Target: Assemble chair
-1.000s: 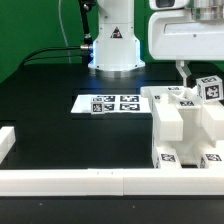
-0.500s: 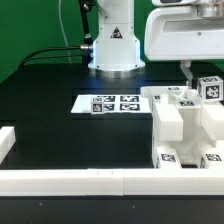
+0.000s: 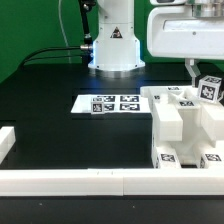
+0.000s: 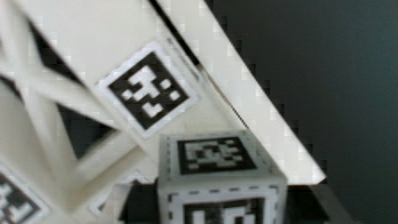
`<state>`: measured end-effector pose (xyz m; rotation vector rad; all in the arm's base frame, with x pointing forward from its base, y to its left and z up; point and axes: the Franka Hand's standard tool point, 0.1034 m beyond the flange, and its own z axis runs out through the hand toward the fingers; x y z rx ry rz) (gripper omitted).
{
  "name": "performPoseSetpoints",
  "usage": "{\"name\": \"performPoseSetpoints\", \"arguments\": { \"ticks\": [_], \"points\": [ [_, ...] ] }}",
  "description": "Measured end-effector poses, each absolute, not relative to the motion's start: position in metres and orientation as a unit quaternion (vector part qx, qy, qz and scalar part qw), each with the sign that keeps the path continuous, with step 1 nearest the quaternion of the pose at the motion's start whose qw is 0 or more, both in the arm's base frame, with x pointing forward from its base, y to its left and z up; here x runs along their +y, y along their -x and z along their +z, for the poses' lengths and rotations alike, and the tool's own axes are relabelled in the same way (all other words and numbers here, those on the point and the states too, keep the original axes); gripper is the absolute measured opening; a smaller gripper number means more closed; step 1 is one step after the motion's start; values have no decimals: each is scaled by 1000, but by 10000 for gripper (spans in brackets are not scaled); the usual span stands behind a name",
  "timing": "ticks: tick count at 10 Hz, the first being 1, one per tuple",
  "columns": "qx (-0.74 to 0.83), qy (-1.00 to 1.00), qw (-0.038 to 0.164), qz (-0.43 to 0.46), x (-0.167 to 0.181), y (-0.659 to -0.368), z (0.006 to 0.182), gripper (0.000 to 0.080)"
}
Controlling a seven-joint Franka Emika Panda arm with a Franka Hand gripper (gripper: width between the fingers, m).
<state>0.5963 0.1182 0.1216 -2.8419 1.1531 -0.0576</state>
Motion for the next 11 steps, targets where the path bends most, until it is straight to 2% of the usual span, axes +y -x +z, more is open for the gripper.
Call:
{"name": "performPoseSetpoints", "arguments": {
  "ticks": [2, 5, 6, 7, 8, 9, 11],
  "points": [
    [526, 848, 63, -15, 118, -598, 121, 281],
    [619, 782, 71, -10, 118, -597, 121, 281],
    [618, 783, 70, -10, 118, -597, 120, 339],
    [616, 785, 70, -10, 118, -597, 120, 477],
    [589, 805, 67, -11, 118, -596, 119, 477],
    [518, 854, 55, -6, 120, -593, 117, 609],
    [384, 922, 52, -13, 119, -594, 115, 637]
  ]
}}
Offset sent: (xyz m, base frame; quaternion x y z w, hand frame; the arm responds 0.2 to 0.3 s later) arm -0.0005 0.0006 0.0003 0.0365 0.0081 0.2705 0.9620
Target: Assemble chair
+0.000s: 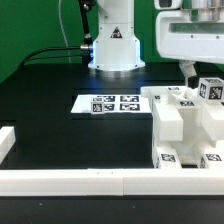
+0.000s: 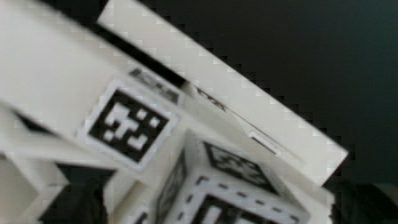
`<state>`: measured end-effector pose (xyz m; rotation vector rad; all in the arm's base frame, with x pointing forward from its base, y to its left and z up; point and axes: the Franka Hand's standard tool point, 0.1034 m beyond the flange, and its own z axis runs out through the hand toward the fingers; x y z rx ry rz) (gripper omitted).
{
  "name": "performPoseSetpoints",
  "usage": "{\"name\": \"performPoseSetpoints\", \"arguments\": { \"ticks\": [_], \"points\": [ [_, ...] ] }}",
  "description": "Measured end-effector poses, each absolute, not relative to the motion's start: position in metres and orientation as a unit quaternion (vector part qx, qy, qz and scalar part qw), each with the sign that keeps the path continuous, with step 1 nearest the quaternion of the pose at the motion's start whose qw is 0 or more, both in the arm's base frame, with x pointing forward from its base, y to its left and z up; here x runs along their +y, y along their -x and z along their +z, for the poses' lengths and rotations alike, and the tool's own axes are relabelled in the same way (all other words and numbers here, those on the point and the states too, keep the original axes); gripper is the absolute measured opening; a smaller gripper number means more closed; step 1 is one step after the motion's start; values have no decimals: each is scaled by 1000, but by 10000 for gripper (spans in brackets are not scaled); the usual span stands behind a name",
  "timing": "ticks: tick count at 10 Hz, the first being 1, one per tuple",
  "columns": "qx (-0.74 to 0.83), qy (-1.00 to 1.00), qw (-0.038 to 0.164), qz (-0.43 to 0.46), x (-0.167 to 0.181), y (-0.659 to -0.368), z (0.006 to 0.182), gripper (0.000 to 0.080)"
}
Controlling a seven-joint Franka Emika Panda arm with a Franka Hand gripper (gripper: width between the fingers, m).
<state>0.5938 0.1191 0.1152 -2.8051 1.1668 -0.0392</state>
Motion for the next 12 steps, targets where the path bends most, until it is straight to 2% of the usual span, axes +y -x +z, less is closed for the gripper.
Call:
{"name": "performPoseSetpoints", "arguments": {
  "ticks": [3, 4, 5, 6, 7, 8, 9, 10, 12],
  "points": [
    [297, 953, 47, -19, 118, -594, 115, 649],
    [162, 986, 22, -30, 118, -594, 116, 649],
    [140, 990, 15, -33, 119, -595, 116, 649],
    [156, 987, 17, -32, 118, -595, 116, 649],
    [162, 986, 17, -32, 118, -595, 116, 536],
    [182, 983, 18, -31, 119, -595, 116, 536],
    [231, 972, 20, -29, 119, -595, 115, 354],
    [264, 964, 21, -28, 119, -595, 115, 279],
    [357, 934, 26, -24, 118, -596, 115, 279]
  ]
}}
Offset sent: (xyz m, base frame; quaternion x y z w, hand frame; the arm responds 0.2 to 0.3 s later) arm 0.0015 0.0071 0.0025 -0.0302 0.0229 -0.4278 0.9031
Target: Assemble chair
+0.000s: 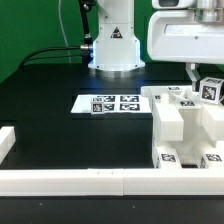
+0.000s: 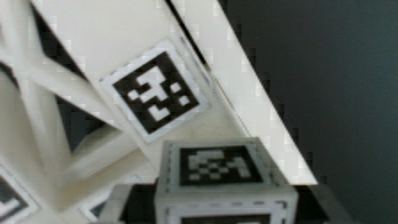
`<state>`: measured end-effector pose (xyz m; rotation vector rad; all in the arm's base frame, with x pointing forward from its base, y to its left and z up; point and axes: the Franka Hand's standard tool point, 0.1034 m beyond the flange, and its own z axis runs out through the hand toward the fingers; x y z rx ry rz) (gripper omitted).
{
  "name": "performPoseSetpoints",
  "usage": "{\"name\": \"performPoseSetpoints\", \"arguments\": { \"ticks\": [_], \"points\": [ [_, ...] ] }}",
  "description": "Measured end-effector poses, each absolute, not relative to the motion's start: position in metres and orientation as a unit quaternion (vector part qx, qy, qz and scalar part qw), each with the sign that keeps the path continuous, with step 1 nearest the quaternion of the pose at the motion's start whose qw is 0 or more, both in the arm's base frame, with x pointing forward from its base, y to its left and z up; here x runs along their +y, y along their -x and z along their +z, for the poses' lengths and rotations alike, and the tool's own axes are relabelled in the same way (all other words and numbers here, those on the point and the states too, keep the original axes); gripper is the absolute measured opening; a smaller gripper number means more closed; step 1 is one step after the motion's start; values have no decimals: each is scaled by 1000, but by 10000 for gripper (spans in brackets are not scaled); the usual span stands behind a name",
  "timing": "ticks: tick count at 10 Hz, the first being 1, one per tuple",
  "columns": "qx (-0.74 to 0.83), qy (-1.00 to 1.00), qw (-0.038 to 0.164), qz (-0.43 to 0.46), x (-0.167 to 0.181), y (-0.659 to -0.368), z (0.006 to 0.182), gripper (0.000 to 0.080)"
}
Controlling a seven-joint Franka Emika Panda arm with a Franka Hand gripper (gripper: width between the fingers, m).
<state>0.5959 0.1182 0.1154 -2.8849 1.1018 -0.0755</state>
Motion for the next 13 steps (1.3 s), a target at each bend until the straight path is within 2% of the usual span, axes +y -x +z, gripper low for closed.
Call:
{"name": "performPoseSetpoints", "arguments": {
  "ticks": [2, 4, 7, 8, 9, 10, 11, 13],
  "points": [
    [506, 861, 38, -18, 121, -596, 116, 279],
    [640, 765, 63, -10, 124, -597, 115, 279],
    [700, 711, 68, -1, 126, -597, 115, 281],
    [699, 712, 67, -1, 126, -597, 114, 394],
    [680, 730, 65, -3, 126, -596, 114, 394],
    [628, 776, 63, -4, 124, -596, 114, 529],
    [574, 817, 62, -6, 121, -599, 116, 628],
    [482, 874, 54, 5, 118, -599, 115, 643]
  ]
}}
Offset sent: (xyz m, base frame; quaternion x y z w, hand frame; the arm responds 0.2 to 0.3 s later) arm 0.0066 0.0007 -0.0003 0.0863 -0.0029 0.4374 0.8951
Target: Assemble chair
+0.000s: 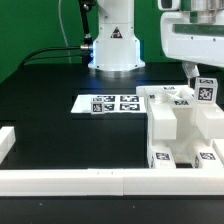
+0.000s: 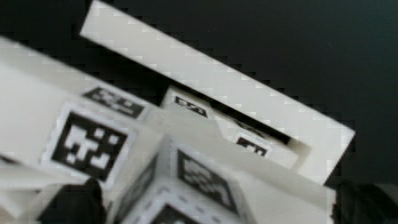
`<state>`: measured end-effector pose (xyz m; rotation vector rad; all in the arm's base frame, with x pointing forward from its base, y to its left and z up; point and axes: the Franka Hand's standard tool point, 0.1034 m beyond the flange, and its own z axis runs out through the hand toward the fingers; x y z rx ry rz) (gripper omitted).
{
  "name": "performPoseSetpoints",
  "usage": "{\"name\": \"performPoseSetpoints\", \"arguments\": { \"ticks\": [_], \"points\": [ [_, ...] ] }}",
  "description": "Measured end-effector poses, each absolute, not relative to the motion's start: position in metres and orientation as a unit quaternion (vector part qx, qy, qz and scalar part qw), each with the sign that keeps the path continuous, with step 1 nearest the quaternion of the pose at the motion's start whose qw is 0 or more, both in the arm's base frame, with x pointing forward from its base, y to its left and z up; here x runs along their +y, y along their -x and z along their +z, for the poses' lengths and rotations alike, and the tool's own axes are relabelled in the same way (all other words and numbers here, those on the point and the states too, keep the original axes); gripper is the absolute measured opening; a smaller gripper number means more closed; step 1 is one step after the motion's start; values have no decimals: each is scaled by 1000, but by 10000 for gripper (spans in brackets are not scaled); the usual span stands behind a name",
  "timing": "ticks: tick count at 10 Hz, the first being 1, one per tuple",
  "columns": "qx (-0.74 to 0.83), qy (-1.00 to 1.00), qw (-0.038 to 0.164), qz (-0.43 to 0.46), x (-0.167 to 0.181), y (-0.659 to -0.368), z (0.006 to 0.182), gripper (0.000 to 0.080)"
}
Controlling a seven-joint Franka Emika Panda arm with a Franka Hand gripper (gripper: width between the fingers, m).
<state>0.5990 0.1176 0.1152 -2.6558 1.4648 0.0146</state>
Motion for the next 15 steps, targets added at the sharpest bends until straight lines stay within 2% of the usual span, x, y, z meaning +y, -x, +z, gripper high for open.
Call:
{"name": "performPoseSetpoints", "arguments": {
  "ticks": [3, 6, 9, 11, 12, 15],
  "points": [
    [358, 932, 51, -4, 116, -599, 115, 649],
    [129, 991, 22, -13, 115, -594, 112, 649],
    [123, 992, 19, -12, 114, -593, 111, 622],
    [146, 989, 19, -11, 114, -593, 110, 262],
    [180, 983, 20, -11, 114, -593, 110, 262],
    [439, 898, 28, -16, 119, -595, 110, 262]
  ]
}}
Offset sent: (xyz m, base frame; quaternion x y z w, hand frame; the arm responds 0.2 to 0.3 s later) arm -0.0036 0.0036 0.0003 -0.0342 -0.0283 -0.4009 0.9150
